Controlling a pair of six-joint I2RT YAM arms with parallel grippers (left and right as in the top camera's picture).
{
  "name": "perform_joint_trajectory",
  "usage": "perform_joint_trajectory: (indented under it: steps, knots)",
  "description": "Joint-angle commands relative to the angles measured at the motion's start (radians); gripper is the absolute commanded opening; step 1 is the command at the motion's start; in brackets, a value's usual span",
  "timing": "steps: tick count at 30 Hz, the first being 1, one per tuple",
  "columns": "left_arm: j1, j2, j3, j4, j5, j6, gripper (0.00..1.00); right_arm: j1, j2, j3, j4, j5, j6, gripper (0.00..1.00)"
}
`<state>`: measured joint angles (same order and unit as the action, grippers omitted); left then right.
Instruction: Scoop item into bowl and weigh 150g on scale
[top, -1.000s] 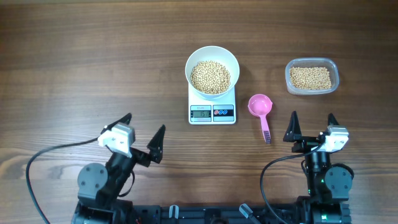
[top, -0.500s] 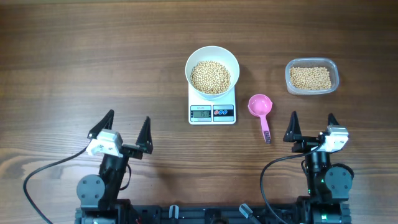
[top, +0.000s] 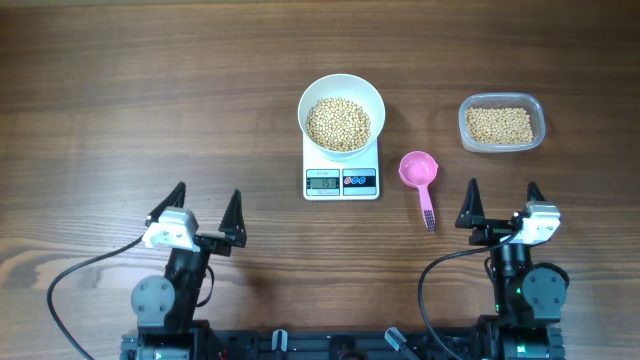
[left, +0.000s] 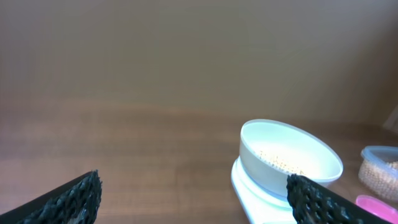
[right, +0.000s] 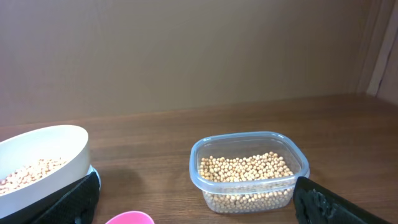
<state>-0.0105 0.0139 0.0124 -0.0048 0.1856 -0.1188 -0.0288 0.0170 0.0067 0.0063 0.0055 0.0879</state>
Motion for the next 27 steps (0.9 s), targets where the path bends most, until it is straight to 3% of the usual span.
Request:
perform_joint_trajectory:
  steps: [1,13,19,27]
  knots:
    - [0.007,-0.011,-0.007,-0.061,-0.016,-0.02,1.0,0.005,-0.013,-0.002,0.002,0.021,-0.01,0.99]
    - [0.007,-0.011,-0.007,-0.068,-0.088,0.012,1.0,0.005,-0.013,-0.002,0.002,0.021,-0.01,1.0]
    - [0.007,-0.011,-0.007,-0.069,-0.094,0.188,1.0,0.005,-0.013,-0.002,0.002,0.021,-0.009,1.0]
    - [0.007,-0.011,-0.007,-0.075,-0.165,0.19,1.0,0.005,-0.013,-0.002,0.002,0.02,-0.009,1.0]
